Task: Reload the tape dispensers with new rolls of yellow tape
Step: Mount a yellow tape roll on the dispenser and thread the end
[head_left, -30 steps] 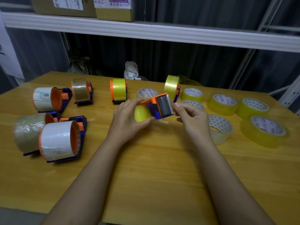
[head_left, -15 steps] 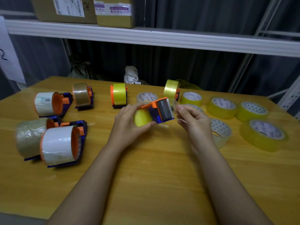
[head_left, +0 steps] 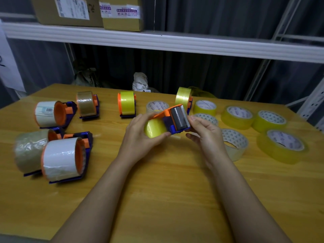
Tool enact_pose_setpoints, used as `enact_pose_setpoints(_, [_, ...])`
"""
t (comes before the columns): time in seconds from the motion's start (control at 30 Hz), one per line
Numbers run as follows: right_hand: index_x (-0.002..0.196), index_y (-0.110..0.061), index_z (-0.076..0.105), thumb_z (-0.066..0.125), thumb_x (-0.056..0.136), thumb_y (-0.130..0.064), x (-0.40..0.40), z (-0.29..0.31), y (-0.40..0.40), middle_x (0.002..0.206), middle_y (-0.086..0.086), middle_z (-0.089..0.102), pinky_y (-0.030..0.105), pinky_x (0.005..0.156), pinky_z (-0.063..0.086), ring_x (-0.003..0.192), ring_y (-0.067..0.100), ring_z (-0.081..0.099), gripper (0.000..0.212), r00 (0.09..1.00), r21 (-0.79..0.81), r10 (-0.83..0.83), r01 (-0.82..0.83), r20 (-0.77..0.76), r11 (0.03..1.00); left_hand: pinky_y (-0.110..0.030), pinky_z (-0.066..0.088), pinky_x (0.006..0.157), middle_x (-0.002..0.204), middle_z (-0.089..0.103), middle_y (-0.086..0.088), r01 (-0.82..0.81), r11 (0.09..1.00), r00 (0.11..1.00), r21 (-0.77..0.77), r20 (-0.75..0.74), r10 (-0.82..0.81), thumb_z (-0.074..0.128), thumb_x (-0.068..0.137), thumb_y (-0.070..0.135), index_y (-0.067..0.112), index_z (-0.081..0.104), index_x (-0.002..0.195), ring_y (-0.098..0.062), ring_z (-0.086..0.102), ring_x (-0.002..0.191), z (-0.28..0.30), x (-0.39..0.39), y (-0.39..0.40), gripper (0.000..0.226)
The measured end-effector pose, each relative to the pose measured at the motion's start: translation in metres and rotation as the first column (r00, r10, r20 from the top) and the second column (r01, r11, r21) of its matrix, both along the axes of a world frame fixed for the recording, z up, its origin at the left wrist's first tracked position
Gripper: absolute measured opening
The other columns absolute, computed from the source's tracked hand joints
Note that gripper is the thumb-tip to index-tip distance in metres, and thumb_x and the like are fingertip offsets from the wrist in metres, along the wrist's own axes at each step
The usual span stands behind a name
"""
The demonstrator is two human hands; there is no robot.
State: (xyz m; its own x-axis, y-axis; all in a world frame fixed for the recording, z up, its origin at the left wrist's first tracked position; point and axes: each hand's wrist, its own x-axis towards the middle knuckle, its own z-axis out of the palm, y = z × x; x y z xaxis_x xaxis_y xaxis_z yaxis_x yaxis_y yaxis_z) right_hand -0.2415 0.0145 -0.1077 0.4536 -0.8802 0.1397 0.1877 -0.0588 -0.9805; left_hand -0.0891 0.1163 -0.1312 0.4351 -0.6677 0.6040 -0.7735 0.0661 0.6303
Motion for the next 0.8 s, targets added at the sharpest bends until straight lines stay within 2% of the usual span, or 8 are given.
enact_pose_setpoints(0.07, [0.098, -0.018, 0.072, 0.057, 0.095, -0.02, 0.0, 0.001, 0.001, 0.094, -0.006, 0.069, 0.021, 0.067, 0.052, 0.078, 0.005, 0.062, 0.015, 0.999, -0.015, 0.007, -0.007, -0.032, 1.0, -0.015, 0.039, 0.087, 0.11, 0.054, 0.015, 0.007, 1.0, 0.999, -0.013, -0.035, -0.007, 0.076, 0.071, 0.043, 0.039, 0.048, 0.116, 0.002, 0.049, 0.106, 0.002, -0.002, -0.001, 0.054])
enact_pose_setpoints(0.2, [0.096, -0.023, 0.072, 0.053, 0.097, -0.02, 0.0, -0.003, -0.001, 0.09, -0.012, 0.071, 0.02, 0.069, 0.044, 0.078, 0.002, 0.057, 0.019, 0.987, -0.148, -0.044, 0.02, -0.158, 0.989, 0.002, 0.031, 0.083, 0.108, 0.05, 0.028, 0.007, 0.997, 0.985, -0.077, -0.17, -0.02, 0.081, 0.071, 0.027, 0.032, 0.05, 0.114, 0.025, 0.042, 0.103, 0.006, -0.005, 0.0, 0.053])
enact_pose_setpoints(0.3, [0.107, -0.018, 0.072, 0.054, 0.097, -0.019, -0.002, -0.003, -0.002, 0.096, -0.007, 0.073, 0.023, 0.072, 0.048, 0.086, 0.006, 0.061, 0.02, 0.994, -0.196, -0.109, 0.101, -0.029, 0.975, 0.003, 0.031, 0.083, 0.108, 0.049, 0.029, -0.006, 0.997, 0.982, -0.078, -0.188, -0.009, 0.081, 0.071, 0.028, 0.032, 0.05, 0.115, 0.027, 0.041, 0.102, 0.005, -0.004, -0.001, 0.054])
enact_pose_setpoints(0.37, [0.113, -0.022, 0.066, 0.054, 0.097, -0.016, -0.003, 0.0, 0.0, 0.102, -0.005, 0.071, 0.019, 0.075, 0.052, 0.093, 0.005, 0.064, 0.022, 0.995, -0.271, -0.085, 0.095, 0.048, 0.958, 0.003, 0.032, 0.082, 0.107, 0.048, 0.031, 0.005, 0.998, 0.983, -0.056, -0.184, -0.015, 0.081, 0.07, 0.03, 0.034, 0.049, 0.113, 0.026, 0.042, 0.101, 0.006, -0.004, -0.001, 0.054])
enact_pose_setpoints(0.43, [0.115, -0.025, 0.064, 0.052, 0.097, -0.014, -0.003, 0.002, 0.003, 0.109, -0.005, 0.07, 0.02, 0.08, 0.053, 0.102, 0.006, 0.065, 0.024, 0.998, -0.332, -0.028, 0.045, 0.055, 0.942, 0.001, 0.034, 0.082, 0.106, 0.05, 0.029, 0.029, 0.999, 0.986, -0.041, -0.162, -0.035, 0.082, 0.07, 0.031, 0.041, 0.049, 0.109, 0.022, 0.045, 0.101, 0.007, -0.006, -0.001, 0.053])
enact_pose_setpoints(0.53, [0.11, -0.025, 0.067, 0.049, 0.098, -0.014, -0.002, 0.002, 0.003, 0.113, -0.005, 0.07, 0.029, 0.088, 0.054, 0.109, 0.011, 0.064, 0.024, 0.997, -0.294, 0.061, -0.042, 0.055, 0.955, 0.0, 0.034, 0.083, 0.106, 0.051, 0.028, 0.066, 0.998, 0.986, -0.019, -0.149, -0.068, 0.081, 0.07, 0.032, 0.051, 0.044, 0.105, 0.021, 0.045, 0.102, 0.01, -0.011, 0.0, 0.054])
enact_pose_setpoints(0.67, [0.107, -0.022, 0.069, 0.049, 0.098, -0.015, 0.0, 0.002, 0.004, 0.111, -0.002, 0.071, 0.026, 0.082, 0.055, 0.106, 0.012, 0.065, 0.022, 0.988, -0.162, 0.114, -0.095, 0.107, 0.982, 0.0, 0.035, 0.081, 0.109, 0.054, 0.024, 0.081, 0.997, 0.98, -0.016, -0.18, -0.083, 0.08, 0.071, 0.032, 0.043, 0.049, 0.11, 0.019, 0.046, 0.103, 0.009, -0.012, 0.002, 0.051])
enact_pose_setpoints(0.8, [0.107, -0.024, 0.069, 0.048, 0.098, -0.02, 0.001, 0.002, 0.004, 0.111, -0.003, 0.071, 0.027, 0.086, 0.055, 0.108, 0.011, 0.064, 0.023, 0.991, -0.155, 0.101, -0.087, 0.089, 0.984, 0.002, 0.035, 0.077, 0.105, 0.05, 0.03, 0.089, 0.996, 0.976, -0.013, -0.198, -0.09, 0.08, 0.073, 0.029, 0.05, 0.045, 0.102, 0.025, 0.044, 0.099, 0.013, -0.015, 0.003, 0.05])
